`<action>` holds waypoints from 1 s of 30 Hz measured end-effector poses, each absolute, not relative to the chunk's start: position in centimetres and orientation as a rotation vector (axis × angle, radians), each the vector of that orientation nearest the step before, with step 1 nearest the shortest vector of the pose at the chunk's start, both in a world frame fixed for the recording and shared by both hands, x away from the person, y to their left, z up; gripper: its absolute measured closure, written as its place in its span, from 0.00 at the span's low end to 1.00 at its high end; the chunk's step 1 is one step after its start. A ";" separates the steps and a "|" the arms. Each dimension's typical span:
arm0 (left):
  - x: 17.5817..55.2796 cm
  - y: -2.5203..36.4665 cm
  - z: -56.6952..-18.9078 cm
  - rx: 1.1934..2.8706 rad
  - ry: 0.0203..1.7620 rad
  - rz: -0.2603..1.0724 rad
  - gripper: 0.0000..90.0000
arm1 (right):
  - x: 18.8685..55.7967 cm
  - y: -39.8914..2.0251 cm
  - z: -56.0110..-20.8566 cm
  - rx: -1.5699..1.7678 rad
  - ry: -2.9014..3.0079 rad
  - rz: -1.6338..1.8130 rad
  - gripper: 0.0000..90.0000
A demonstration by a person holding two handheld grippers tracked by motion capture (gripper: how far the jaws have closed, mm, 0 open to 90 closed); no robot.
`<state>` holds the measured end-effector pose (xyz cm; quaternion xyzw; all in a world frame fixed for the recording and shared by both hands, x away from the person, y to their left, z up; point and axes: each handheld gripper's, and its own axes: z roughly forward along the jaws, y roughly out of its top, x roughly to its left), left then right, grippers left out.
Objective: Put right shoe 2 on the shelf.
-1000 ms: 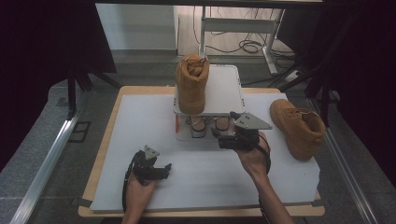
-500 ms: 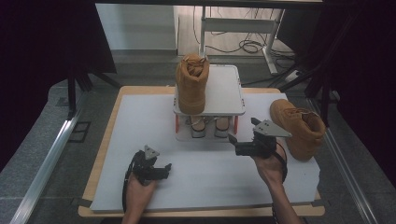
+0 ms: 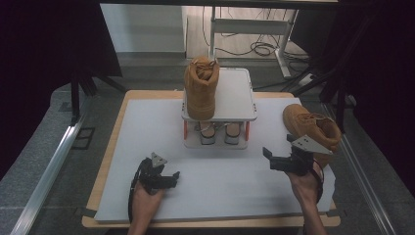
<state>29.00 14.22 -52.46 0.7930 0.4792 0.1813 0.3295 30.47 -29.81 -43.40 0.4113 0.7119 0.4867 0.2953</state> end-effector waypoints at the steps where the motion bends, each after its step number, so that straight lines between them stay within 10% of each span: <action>1: 29.0 14.2 -52.5 2.075 1.254 0.474 0.16 | 30.3 -30.2 -43.5 1.104 1.890 1.290 0.00; 30: 29.0 14.2 -52.5 2.074 1.254 0.474 0.16 | 26.9 -40.0 -45.1 1.308 1.641 1.110 0.00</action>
